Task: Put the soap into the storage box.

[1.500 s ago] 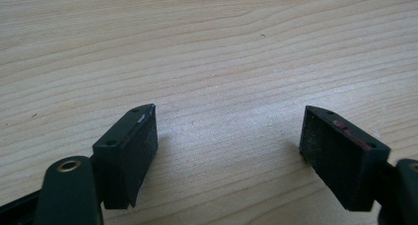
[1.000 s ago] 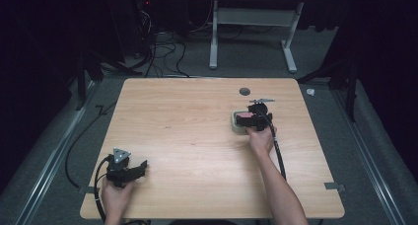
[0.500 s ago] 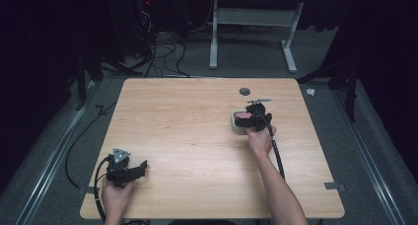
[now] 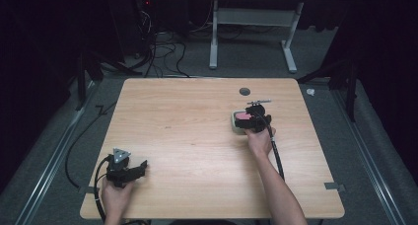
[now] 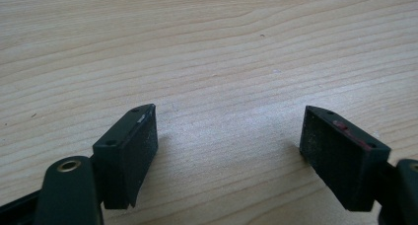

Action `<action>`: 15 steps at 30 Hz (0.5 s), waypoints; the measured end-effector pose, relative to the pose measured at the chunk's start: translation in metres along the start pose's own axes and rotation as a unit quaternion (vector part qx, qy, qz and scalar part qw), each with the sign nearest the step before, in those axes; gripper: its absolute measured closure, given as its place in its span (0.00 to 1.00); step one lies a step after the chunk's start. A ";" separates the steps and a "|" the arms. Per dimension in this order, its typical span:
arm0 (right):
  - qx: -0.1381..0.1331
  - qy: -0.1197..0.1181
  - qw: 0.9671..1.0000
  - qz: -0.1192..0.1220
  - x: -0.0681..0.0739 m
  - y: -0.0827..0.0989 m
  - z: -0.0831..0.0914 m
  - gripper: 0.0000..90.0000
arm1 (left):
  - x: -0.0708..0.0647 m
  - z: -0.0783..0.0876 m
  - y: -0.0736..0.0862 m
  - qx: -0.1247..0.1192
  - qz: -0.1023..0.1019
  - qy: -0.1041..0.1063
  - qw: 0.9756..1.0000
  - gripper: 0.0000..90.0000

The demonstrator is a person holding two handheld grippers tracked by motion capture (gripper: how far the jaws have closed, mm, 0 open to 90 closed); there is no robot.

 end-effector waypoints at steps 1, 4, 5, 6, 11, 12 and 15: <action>0.000 0.000 1.000 -0.001 0.000 0.000 0.000 0.15 | 0.000 0.000 0.000 0.000 0.000 0.000 1.000 0.25; 0.002 -0.003 1.000 0.003 0.000 0.001 -0.001 0.15 | 0.000 0.000 0.000 0.000 0.000 0.000 1.000 0.25; 0.004 -0.002 1.000 0.002 0.000 0.001 -0.002 0.15 | 0.000 0.000 0.000 0.000 0.000 0.000 1.000 0.25; 0.006 -0.004 1.000 0.003 -0.001 0.002 -0.003 0.15 | 0.000 0.000 0.000 -0.001 0.000 0.000 1.000 0.25; 0.006 -0.004 1.000 0.005 -0.001 0.003 -0.005 0.14 | 0.000 0.000 0.000 -0.002 0.000 0.000 1.000 0.25; 0.006 -0.003 1.000 0.006 -0.001 0.003 -0.004 0.14 | 0.000 0.000 0.000 -0.002 0.000 0.000 1.000 0.25; -0.002 -0.011 1.000 0.000 -0.003 0.003 -0.002 0.14 | 0.000 0.000 0.000 -0.002 0.000 0.000 1.000 0.25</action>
Point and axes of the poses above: each handheld gripper's, and its own axes: z roughly backward along the jaws, y roughly out of its underside, x roughly to its left, the point moved 1 cm from there along -z, roughly forward along the jaws, and after that the axes turned 1 degree about -y, right-handed, at the moved point
